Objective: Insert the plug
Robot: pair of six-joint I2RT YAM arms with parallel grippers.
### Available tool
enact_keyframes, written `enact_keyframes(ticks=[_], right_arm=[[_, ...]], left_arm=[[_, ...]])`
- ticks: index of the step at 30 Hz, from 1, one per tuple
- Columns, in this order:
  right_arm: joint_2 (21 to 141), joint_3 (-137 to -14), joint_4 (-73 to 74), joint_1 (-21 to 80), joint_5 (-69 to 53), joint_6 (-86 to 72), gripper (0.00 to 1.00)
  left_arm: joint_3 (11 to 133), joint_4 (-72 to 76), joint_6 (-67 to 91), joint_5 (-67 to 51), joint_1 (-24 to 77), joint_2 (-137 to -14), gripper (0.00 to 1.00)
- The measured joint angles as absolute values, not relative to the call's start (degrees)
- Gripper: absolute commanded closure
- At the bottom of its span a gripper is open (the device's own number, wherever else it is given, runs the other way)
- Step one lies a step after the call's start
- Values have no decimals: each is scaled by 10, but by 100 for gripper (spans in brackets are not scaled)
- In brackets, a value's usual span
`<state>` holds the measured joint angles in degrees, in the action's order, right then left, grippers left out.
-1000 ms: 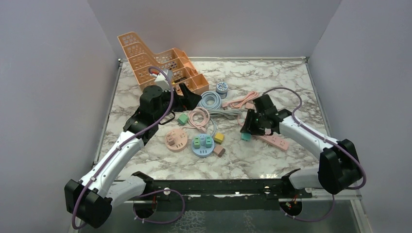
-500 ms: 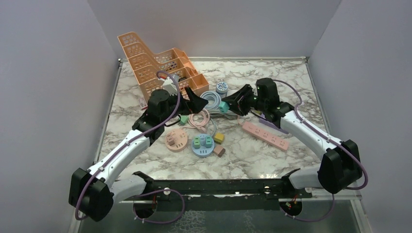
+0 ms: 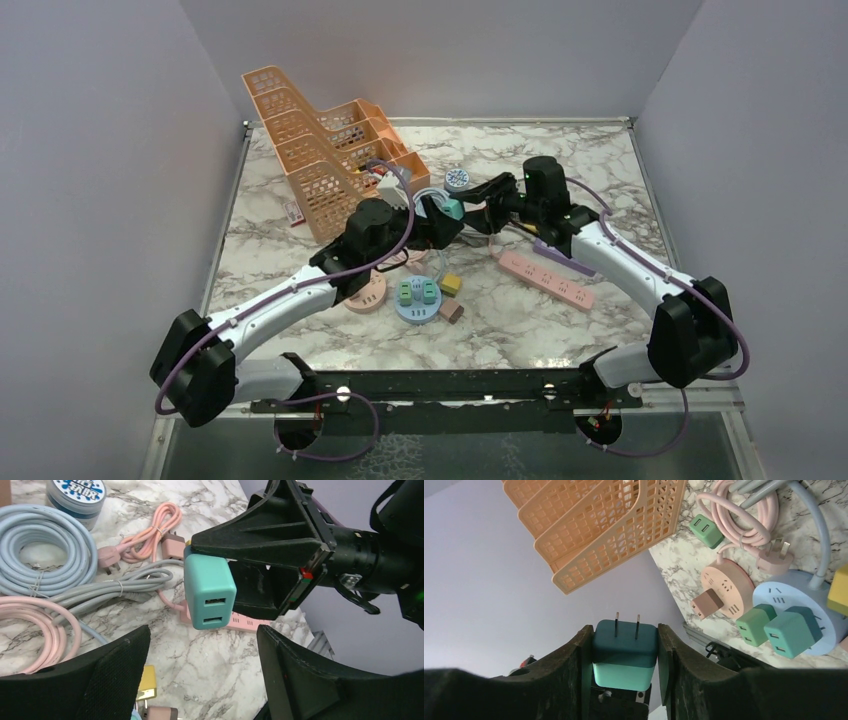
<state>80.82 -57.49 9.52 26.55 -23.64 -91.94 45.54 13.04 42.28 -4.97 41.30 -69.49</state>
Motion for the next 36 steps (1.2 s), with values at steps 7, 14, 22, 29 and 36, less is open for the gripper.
enact_keyframes(ticks=[7,14,22,29,36], right_arm=[[809,-581,99,265,-239,-936,69],[813,-581,105,265,-241,-938,62],[820,-581,117,265,-243,-937,57],[821,-583,135,265,-234,-901,34],[809,-584,174,265,-181,-834,30]], left_arm=[[455,152,430,21,429,-706,31],[475,163,439,30,429,-738,52],[492,163,445,22,433,-757,100],[502,128,461,27,433,-762,100],[537,3,491,70,432,-755,100]])
